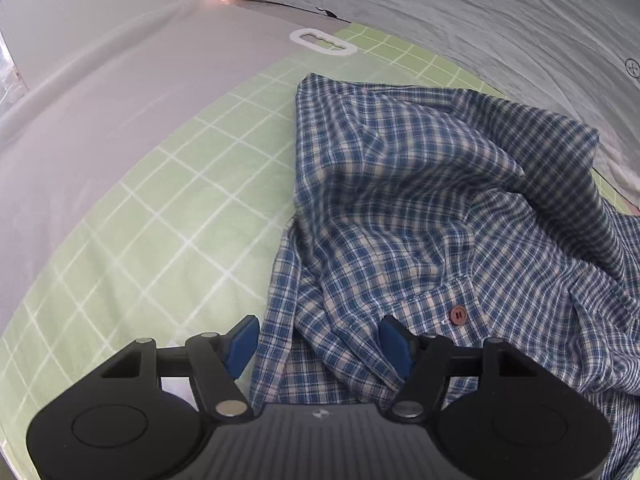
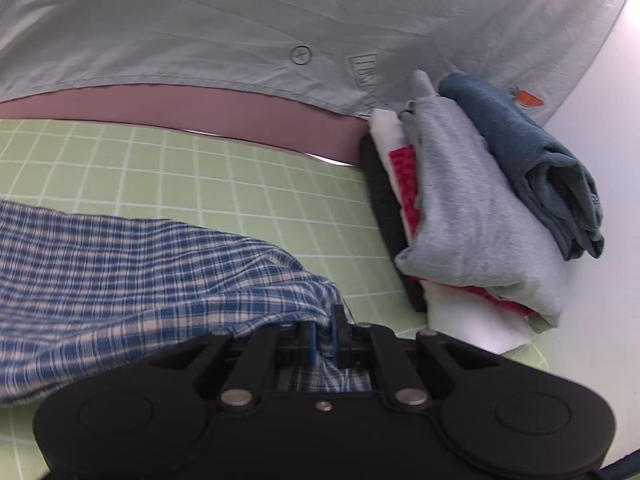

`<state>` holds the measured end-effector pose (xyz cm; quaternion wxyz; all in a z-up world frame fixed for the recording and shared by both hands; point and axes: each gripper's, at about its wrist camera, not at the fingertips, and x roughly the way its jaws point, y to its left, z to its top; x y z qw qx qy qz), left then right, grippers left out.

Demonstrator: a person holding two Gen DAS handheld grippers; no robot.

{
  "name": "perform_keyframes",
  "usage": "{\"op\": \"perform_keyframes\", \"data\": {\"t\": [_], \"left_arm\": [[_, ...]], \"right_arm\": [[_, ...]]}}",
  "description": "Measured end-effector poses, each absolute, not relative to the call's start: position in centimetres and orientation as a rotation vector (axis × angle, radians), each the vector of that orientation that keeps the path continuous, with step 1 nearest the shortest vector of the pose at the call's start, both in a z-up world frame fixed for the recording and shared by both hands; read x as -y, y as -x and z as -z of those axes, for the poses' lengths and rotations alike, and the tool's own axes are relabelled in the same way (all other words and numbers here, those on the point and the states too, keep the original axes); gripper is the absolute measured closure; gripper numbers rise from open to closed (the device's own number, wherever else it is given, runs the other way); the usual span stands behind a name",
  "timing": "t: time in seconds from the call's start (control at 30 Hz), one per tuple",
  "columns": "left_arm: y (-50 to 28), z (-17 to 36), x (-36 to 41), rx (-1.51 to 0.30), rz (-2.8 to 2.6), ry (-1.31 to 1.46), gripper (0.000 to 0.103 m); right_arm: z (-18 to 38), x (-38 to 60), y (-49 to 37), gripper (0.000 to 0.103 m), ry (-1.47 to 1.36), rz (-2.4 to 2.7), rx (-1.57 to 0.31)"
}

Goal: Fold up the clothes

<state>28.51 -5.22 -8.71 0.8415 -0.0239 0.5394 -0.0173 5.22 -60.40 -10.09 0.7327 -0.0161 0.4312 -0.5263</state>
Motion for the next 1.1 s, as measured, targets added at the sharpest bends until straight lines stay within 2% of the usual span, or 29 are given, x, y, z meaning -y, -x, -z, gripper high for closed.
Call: {"op": "perform_keyframes", "data": {"t": [0.07,0.17,0.43,0.6,0.77,0.9,0.97,1.0,1.07,1.1], "left_arm": [[-27.8,8.6,5.8,-1.14,0.053,0.029,0.036],[-26.5,8.3,6.0,-1.149,0.079,0.032,0.036],[-21.5,8.3,5.0,-1.211,0.145,0.048,0.035],[-19.4,8.8,4.9,-1.241,0.187,-0.014,0.035],[-17.8,9.2,4.0,-1.278,0.242,-0.072,0.035],[-16.6,9.4,3.1,-1.296,0.272,-0.113,0.037],[-16.1,9.4,2.5,-1.297,0.295,-0.101,0.044],[-15.9,9.4,2.2,-1.296,0.303,-0.094,0.054],[-15.6,9.3,1.5,-1.29,0.311,-0.083,0.076],[-15.5,9.3,1.2,-1.289,0.32,-0.07,0.097]], "right_arm": [[9.5,60.2,-4.8,0.07,-0.015,1.171,-0.939],[9.6,56.8,-4.5,0.05,-0.069,1.115,-0.916],[10.7,43.5,-6.1,0.047,-0.311,0.837,-0.872],[10.0,36.0,-7.9,0.045,-0.363,0.664,-0.852],[10.2,30.9,-8.9,0.037,-0.38,0.551,-0.876],[11.4,28.2,-9.3,0.037,-0.351,0.545,-0.938],[11.9,27.5,-9.0,0.049,-0.344,0.548,-0.954],[12.0,27.4,-8.6,0.055,-0.348,0.546,-0.952],[12.1,27.7,-7.5,0.084,-0.357,0.551,-0.934],[12.1,27.9,-6.9,0.09,-0.363,0.562,-0.922]]}}
